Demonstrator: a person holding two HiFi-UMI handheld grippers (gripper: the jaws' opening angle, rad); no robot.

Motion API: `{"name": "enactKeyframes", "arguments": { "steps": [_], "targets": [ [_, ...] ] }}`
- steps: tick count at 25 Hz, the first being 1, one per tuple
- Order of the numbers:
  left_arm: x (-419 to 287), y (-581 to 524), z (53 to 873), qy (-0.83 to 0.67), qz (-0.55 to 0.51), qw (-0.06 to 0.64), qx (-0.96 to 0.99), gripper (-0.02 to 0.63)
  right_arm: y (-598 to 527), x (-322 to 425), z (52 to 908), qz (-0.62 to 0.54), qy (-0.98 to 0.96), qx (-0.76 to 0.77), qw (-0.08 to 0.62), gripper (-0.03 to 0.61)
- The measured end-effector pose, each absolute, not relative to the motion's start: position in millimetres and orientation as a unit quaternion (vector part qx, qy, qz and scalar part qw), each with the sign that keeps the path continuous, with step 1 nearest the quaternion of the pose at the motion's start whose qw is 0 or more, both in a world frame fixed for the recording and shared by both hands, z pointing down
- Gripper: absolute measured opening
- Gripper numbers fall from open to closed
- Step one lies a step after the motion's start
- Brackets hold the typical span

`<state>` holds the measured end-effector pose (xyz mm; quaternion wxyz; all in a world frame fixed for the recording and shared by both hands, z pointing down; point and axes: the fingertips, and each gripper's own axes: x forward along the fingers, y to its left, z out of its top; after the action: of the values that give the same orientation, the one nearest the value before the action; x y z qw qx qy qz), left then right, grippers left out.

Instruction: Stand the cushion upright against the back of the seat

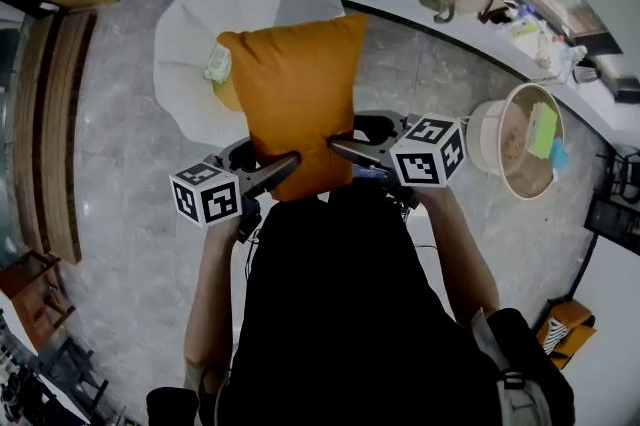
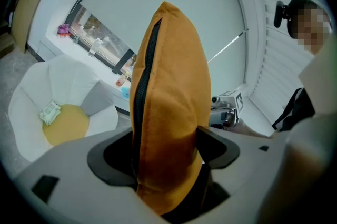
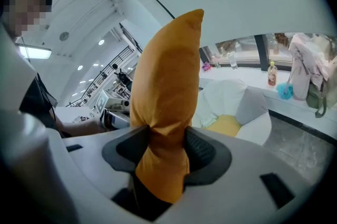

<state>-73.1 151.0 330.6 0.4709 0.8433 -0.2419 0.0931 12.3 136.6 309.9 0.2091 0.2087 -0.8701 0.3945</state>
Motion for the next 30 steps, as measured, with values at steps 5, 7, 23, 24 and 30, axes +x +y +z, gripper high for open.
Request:
{"name": "enactKeyframes", "arguments": {
  "steps": [5, 7, 23, 24, 30],
  "targets": [
    [-52, 109, 333, -0.263, 0.106, 0.468, 0.837, 0.359, 92, 33, 315, 0.394, -0.875, 0.183, 0.216, 0.229],
    [-43, 92, 335, -0.27, 0.109, 0.47, 0.833, 0.359, 73, 41, 317, 0.391, -0.877, 0.174, 0.219, 0.229],
    [10, 5, 385, -0.334, 0.154, 0.52, 0.771, 0.362, -31, 88, 370, 0.384, -0.872, 0.062, 0.296, 0.222],
    [11, 2, 390, -0.334, 0.158, 0.523, 0.768, 0.362, -35, 88, 375, 0.384, -0.871, 0.055, 0.301, 0.222],
    [0, -12, 422, -0.333, 0.178, 0.535, 0.756, 0.362, -50, 74, 407, 0.376, -0.862, 0.035, 0.337, 0.215]
  ]
}}
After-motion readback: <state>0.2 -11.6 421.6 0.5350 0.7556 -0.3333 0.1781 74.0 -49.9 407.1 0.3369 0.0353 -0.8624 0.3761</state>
